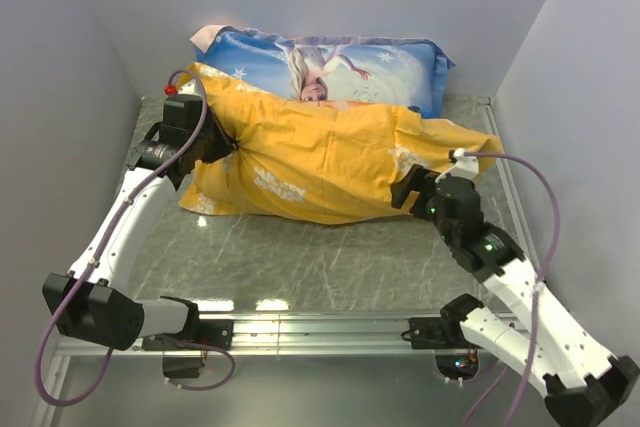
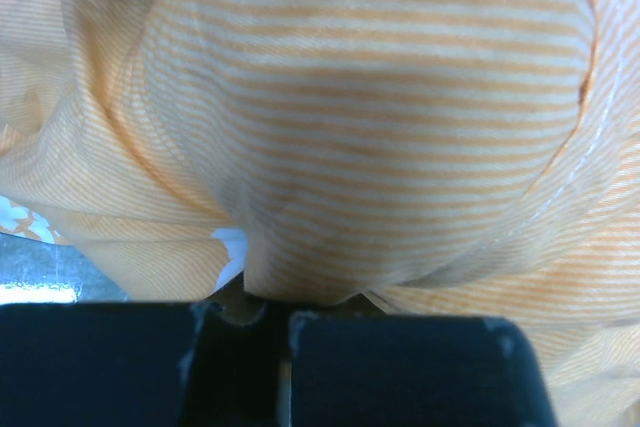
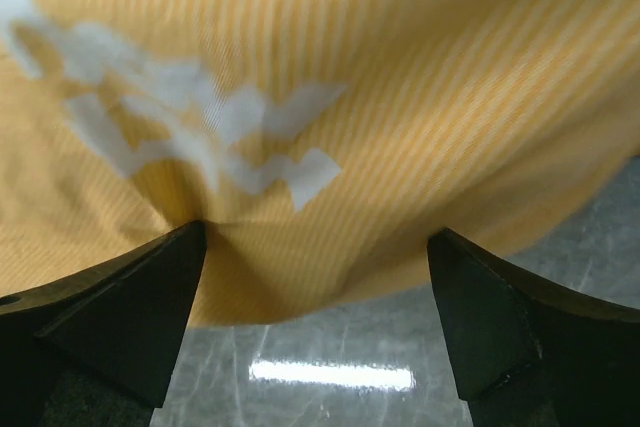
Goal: Remove the pillowcase from the pillow
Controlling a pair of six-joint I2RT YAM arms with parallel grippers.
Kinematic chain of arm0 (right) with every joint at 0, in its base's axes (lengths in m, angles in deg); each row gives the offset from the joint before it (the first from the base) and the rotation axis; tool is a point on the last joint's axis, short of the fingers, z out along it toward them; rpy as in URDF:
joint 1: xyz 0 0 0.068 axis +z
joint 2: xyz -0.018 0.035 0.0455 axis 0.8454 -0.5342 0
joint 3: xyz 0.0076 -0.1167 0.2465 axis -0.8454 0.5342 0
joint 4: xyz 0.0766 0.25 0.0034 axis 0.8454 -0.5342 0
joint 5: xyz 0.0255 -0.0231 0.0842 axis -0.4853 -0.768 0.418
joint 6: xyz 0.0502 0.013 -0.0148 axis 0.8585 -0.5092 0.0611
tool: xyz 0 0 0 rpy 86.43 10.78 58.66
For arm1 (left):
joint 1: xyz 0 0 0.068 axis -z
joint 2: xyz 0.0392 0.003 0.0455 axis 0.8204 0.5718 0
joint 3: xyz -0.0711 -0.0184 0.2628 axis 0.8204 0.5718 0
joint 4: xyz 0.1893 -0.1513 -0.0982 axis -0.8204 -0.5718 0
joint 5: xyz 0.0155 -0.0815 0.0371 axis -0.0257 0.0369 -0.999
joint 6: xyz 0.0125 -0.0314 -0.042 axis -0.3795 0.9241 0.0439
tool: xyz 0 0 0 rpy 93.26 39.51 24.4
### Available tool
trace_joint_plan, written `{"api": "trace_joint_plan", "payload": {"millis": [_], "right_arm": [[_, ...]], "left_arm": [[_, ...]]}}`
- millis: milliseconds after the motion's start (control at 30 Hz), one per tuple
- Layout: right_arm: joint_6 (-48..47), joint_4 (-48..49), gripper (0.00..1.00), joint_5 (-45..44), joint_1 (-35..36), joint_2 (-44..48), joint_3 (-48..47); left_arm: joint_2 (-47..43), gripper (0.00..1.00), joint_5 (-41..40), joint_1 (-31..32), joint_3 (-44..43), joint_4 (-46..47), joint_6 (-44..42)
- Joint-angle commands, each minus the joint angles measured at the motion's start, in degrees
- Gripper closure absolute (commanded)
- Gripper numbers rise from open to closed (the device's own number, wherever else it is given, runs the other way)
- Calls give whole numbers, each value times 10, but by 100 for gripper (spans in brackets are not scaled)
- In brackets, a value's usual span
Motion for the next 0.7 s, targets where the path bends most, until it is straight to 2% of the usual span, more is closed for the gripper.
{"api": "trace_joint_plan", "payload": {"millis": [0,67,133,200,233,267,300,367,433,600,667], "right_arm": [[7,140,2,-13,2,-39,17],[-2,193,2,0,1,-84,12],[-5,219,6,15,0,-106,-5],[-11,222,21,15,1,-109,-28],[-14,207,33,5,1,-112,-41],[-19,193,65,-1,0,-115,-57],[-24,179,78,-6,0,-115,-90],[-30,140,95,-10,1,-112,-124],[-34,92,100,-14,2,-103,-176],[-42,19,100,-55,-1,-94,-267],[-46,18,100,-56,1,-94,-269]], "left_arm": [[-9,100,58,10,-7,67,19],[-20,100,59,10,-1,67,19],[-35,100,61,11,7,64,14],[-44,100,64,12,9,61,5],[-52,100,66,12,8,51,0],[-56,100,66,14,4,45,-5],[-59,100,69,15,-2,42,-13],[-68,100,70,20,-10,29,-20],[-74,100,67,26,-24,19,-30],[-80,100,59,36,-54,-6,-45],[-81,100,45,38,-53,-7,-46]]}}
